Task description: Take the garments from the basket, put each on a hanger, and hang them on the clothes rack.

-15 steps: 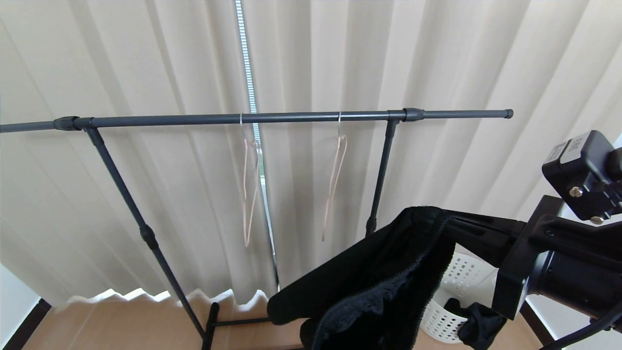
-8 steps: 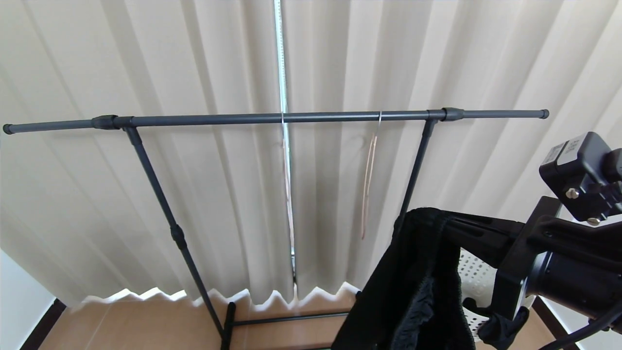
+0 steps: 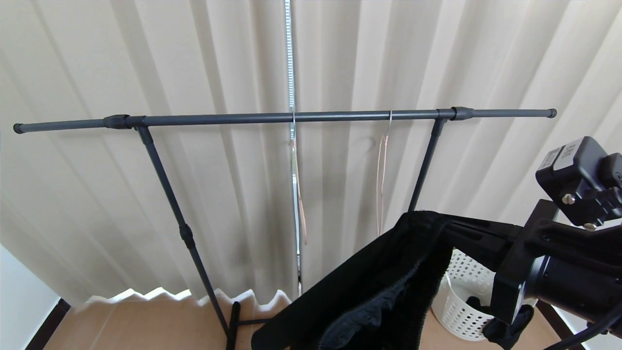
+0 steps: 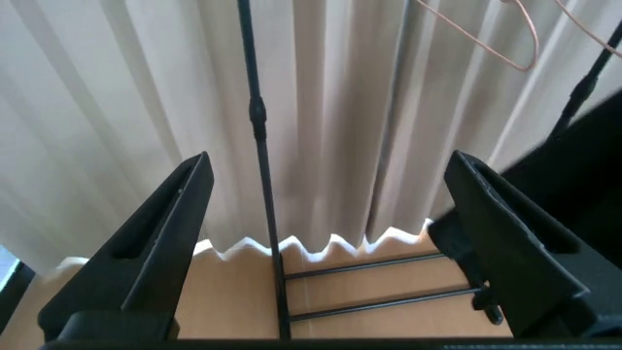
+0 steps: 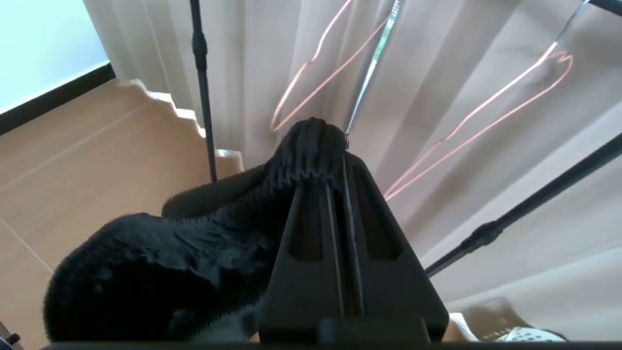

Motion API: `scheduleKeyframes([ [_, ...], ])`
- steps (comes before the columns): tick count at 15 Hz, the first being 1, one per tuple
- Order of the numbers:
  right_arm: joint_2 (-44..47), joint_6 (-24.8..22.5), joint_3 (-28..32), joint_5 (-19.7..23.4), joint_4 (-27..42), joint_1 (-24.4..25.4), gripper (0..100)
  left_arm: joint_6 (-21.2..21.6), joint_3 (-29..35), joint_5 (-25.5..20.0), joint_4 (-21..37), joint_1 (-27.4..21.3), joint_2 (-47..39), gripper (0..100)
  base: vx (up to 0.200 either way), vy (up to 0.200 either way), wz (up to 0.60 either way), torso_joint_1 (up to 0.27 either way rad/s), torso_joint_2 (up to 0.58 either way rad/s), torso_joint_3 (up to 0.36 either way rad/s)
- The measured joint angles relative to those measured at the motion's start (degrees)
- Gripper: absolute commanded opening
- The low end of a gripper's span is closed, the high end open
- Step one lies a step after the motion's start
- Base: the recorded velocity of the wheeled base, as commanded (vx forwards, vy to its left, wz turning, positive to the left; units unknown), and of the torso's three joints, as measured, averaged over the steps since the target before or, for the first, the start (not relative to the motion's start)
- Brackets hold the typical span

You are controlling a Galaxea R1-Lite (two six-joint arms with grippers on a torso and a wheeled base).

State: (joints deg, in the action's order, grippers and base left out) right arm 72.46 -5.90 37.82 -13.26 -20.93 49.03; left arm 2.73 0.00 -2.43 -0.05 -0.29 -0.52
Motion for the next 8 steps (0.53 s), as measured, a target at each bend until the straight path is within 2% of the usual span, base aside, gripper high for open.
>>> scheduleKeyframes([
  [3,-0.2,0.0,-1.6,0.0,-1.6,0.0,0,0.2,0.0,-2.4,0.4,-1.8,-3.4,100,0.0,0.0,0.0,0.0,0.0,0.0],
  [4,-0.4,0.0,-2.9,0.0,-4.8,0.0,0,0.1,0.1,-2.5,0.4,-3.2,-7.1,100,0.0,0.0,0.0,0.0,0.0,0.0],
  [6,-0.4,-0.1,-5.0,-0.4,-8.8,0.1,0,-0.2,0.1,-2.6,0.5,-7.9,-16.3,100,0.0,0.0,0.0,0.0,0.0,0.0],
  [8,0.1,-0.1,-5.4,-0.9,-9.1,0.1,0,-0.5,0.1,-2.8,0.5,-13.8,-25.2,100,0.0,0.0,0.0,0.0,0.0,0.0],
])
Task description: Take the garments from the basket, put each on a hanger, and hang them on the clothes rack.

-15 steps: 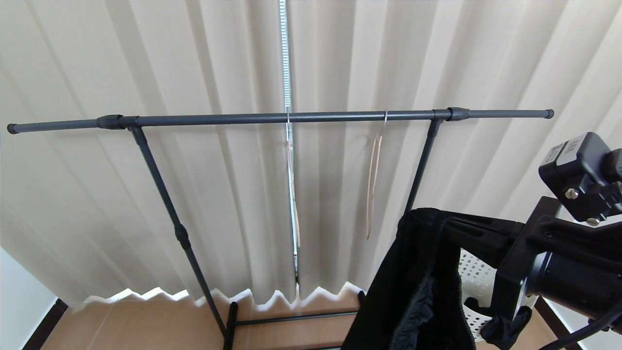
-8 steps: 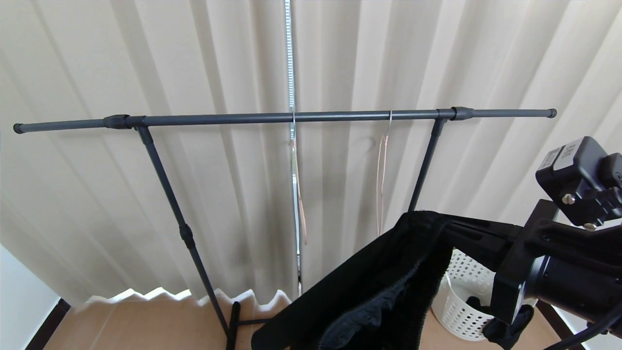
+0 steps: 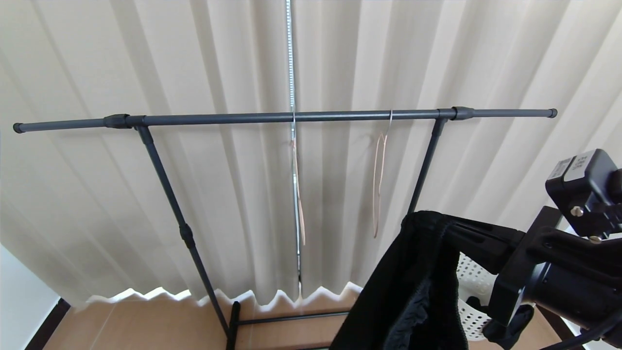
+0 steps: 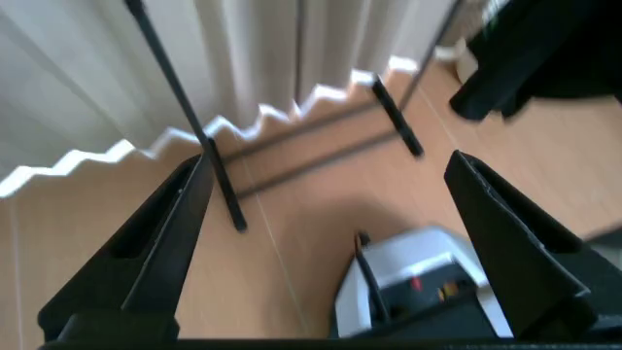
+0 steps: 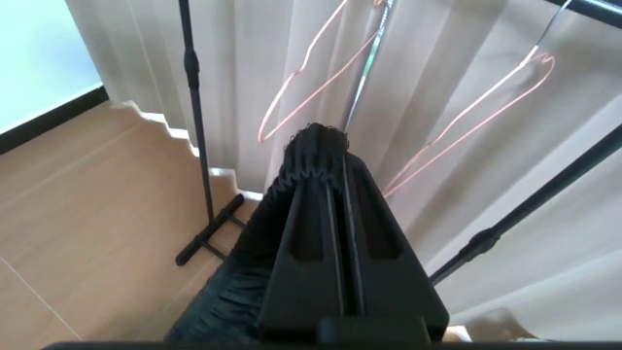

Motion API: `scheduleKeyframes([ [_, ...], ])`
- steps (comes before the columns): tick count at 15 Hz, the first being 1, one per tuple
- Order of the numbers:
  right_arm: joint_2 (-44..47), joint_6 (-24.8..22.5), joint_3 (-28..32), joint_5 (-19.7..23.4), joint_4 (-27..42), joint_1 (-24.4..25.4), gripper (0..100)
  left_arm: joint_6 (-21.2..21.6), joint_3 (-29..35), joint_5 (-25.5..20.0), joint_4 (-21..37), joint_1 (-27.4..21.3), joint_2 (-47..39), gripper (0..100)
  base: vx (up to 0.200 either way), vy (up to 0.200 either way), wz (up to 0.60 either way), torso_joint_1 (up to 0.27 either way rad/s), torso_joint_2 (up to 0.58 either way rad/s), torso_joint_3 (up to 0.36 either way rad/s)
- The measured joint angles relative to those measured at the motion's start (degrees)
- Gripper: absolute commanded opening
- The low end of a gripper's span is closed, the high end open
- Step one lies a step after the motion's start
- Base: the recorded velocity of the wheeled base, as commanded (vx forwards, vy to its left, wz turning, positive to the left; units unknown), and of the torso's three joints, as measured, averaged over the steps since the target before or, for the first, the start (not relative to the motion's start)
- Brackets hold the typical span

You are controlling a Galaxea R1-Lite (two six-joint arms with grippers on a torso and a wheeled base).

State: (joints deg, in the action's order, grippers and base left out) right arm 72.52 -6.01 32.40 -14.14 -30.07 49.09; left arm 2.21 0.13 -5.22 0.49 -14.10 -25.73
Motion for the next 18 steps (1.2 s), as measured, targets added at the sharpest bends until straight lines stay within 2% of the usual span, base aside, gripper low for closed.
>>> scheduleKeyframes([
  [1,0.2,0.0,0.0,-0.1,0.0,0.0,0,-0.8,0.2,-0.2,-0.2,-1.6,-3.7,100,0.0,0.0,0.0,0.0,0.0,0.0],
  [3,0.6,0.0,0.0,-0.5,0.3,0.0,0,-5.7,3.8,-2.0,-0.9,-3.1,-11.3,100,0.0,0.0,0.0,0.0,0.0,0.0],
  [6,1.2,0.0,0.1,-4.0,0.3,0.2,0,-10.6,12.4,-7.0,-1.7,-5.4,-23.2,100,0.0,0.0,0.0,0.0,0.0,0.0],
  [10,4.4,0.3,1.7,-5.2,-0.4,0.6,0,-18.4,24.9,-9.0,-5.4,-12.9,-39.4,100,0.0,0.0,0.0,0.0,0.0,0.0],
  [12,6.9,0.4,4.3,-7.1,-0.3,0.8,0,-19.9,30.4,-9.3,-7.5,-15.3,-46.6,100,0.0,0.0,0.0,0.0,0.0,0.0],
  [14,11.0,0.5,9.5,-10.2,-0.4,0.9,0,-22.7,33.1,-9.3,-11.1,-18.9,-53.6,100,0.0,0.0,0.0,0.0,0.0,0.0],
  [16,15.4,0.5,14.5,-13.1,-0.4,0.9,0,-25.6,33.1,-7.9,-16.3,-21.8,-59.1,100,0.0,0.0,0.0,0.0,0.0,0.0],
  [18,18.6,0.5,17.7,-14.8,-0.4,1.0,0,-29.1,32.9,-6.6,-17.1,-22.6,-62.0,100,0.0,0.0,0.0,0.0,0.0,0.0],
])
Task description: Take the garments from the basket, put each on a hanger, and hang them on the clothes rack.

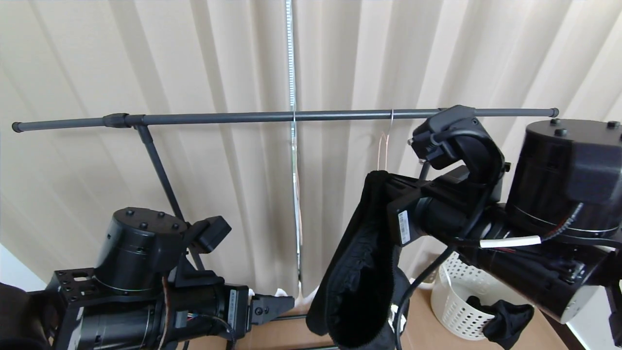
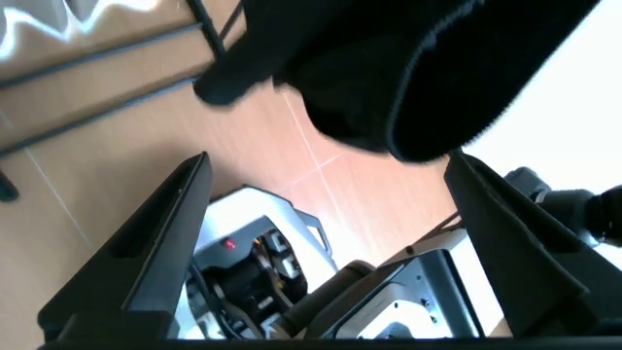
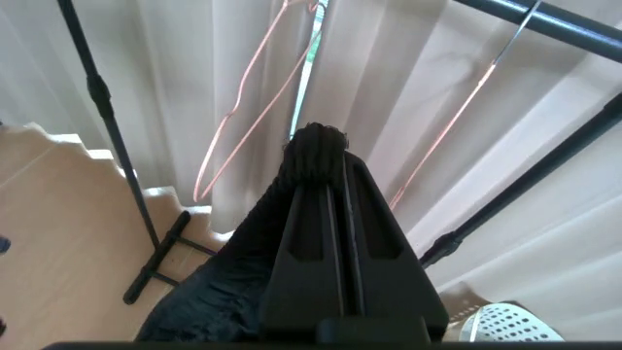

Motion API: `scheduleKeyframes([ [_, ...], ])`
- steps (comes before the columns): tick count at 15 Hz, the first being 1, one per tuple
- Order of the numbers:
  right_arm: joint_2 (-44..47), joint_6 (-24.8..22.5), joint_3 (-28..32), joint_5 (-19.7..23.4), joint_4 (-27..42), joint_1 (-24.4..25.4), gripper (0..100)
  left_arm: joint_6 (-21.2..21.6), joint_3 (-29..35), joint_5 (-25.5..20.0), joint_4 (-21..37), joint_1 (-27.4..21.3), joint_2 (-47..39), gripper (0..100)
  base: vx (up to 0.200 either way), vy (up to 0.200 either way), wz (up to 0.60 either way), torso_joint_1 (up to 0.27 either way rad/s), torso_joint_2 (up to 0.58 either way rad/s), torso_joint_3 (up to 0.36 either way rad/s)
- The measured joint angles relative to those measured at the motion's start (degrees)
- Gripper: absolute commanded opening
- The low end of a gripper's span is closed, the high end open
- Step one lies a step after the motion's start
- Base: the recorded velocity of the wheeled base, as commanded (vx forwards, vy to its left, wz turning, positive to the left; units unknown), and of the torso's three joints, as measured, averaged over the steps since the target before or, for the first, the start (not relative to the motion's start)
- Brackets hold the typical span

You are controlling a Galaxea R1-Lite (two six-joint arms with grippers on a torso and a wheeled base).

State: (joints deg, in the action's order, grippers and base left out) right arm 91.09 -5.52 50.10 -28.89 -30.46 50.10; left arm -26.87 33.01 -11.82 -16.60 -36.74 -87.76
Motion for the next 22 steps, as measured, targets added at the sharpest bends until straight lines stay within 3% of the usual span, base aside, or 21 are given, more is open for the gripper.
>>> scheduleKeyframes([
  [5,4.1,0.0,3.7,-4.5,0.0,1.4,0,-2.4,0.7,3.0,-0.1,-1.1,-2.3,100,0.0,0.0,0.0,0.0,0.0,0.0],
  [12,6.9,0.2,7.1,-5.6,-0.9,4.1,0,-4.0,0.5,15.7,-6.6,-4.8,-7.3,100,0.0,0.0,0.0,0.0,0.0,0.0],
  [16,7.1,0.2,7.2,-6.2,-4.2,5.7,0,-5.3,-0.1,18.2,-9.8,-6.6,-12.2,100,0.0,0.0,0.0,0.0,0.0,0.0],
  [22,6.8,0.3,7.4,-6.7,-4.2,5.7,0,-5.2,-0.9,18.6,-9.9,-7.7,-15.0,100,0.0,0.0,0.0,0.0,0.0,0.0],
])
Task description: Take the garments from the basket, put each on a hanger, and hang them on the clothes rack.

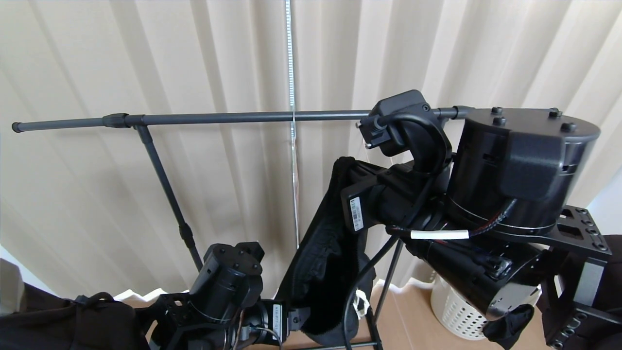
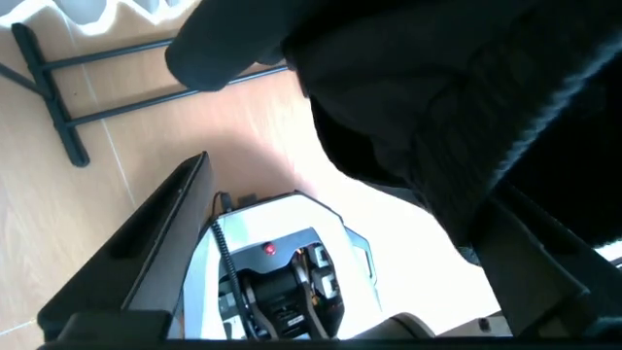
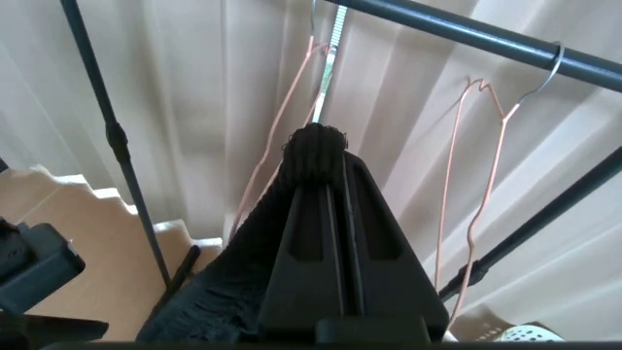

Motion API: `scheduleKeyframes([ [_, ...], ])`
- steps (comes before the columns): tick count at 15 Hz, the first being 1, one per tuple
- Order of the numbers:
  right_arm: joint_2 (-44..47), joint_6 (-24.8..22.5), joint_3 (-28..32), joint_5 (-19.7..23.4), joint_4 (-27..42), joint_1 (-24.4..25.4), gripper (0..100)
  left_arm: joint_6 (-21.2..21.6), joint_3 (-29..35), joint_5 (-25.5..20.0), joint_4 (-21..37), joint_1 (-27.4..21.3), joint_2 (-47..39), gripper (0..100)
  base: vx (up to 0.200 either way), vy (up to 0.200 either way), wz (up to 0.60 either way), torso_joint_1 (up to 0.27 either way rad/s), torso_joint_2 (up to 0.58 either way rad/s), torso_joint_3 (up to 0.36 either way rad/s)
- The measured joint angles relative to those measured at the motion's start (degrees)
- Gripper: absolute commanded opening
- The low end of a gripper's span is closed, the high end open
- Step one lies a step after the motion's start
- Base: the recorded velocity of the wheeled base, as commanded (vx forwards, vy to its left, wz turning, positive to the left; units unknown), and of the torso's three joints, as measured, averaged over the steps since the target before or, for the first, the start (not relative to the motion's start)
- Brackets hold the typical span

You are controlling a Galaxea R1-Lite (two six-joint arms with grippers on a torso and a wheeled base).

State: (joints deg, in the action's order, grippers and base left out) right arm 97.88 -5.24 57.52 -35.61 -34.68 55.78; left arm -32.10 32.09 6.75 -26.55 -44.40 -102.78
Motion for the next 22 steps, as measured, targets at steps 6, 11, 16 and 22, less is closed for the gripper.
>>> scheduleKeyframes([
  [6,-2.6,0.1,-1.0,-1.0,0.1,-2.3,0,0.6,-0.2,0.4,-0.1,0.0,-0.1,0,0.0,0.0,0.0,0.0,0.0,0.0],
  [11,-5.2,0.5,-5.1,-0.7,0.0,-5.6,0,6.1,1.2,1.6,4.4,2.1,5.2,0,0.0,0.0,0.0,0.0,0.0,0.0],
  [16,-7.3,0.9,-12.2,5.2,1.0,-9.4,0,12.9,20.0,1.8,34.9,7.0,13.1,0,0.0,0.0,0.0,0.0,0.0,0.0],
  [22,-7.6,0.8,-12.6,9.1,11.1,-10.1,0,17.8,44.6,7.3,62.0,5.9,9.1,0,0.0,0.0,0.0,0.0,0.0,0.0],
])
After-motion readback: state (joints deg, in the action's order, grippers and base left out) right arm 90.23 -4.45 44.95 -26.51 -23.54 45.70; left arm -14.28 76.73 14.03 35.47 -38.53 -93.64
